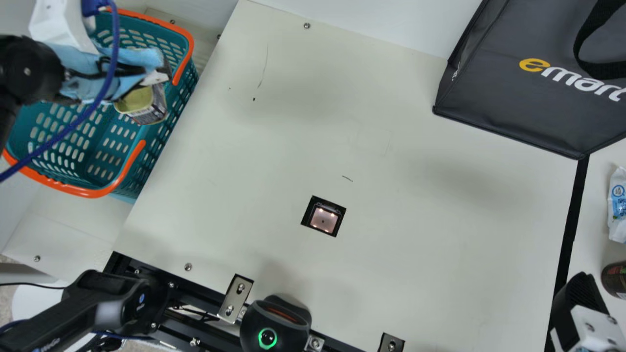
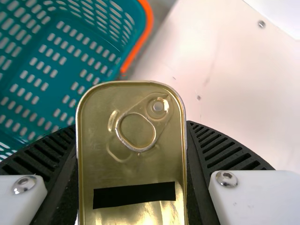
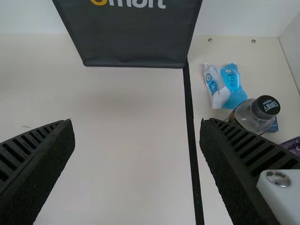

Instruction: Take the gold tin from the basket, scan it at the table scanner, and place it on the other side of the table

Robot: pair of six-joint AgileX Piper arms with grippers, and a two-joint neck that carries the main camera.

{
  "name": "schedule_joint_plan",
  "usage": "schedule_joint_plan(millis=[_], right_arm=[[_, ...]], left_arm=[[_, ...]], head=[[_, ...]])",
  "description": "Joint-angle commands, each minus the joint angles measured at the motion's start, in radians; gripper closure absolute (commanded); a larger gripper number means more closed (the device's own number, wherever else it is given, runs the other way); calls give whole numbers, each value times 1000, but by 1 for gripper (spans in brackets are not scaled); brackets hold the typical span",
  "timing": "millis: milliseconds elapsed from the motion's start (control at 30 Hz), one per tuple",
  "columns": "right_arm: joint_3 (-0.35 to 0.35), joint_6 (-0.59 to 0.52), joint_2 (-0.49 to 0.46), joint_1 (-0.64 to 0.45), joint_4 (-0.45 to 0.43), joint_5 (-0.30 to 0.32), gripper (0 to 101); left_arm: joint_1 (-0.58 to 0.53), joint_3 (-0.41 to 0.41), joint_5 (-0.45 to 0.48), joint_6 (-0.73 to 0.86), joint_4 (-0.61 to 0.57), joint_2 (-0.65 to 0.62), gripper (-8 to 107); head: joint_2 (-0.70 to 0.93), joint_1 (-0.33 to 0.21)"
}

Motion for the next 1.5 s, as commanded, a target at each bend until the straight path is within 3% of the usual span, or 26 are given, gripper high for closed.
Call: schedule_joint_plan(millis=[0,767,1100,1467], right_arm=[[0,0,0,0,0,0,6],[0,0,0,0,0,1,6],[0,0,0,0,0,1,6],[0,0,0,0,0,0,6]], left_arm=[[-110,5,8,-71,20,-9,107],[-776,-21,67,-579,157,41,107],[-961,-30,37,-684,197,99,107],[-1098,58,-39,-703,255,106,107]], head=[[4,-26],[4,-26],[4,-26],[4,-26]])
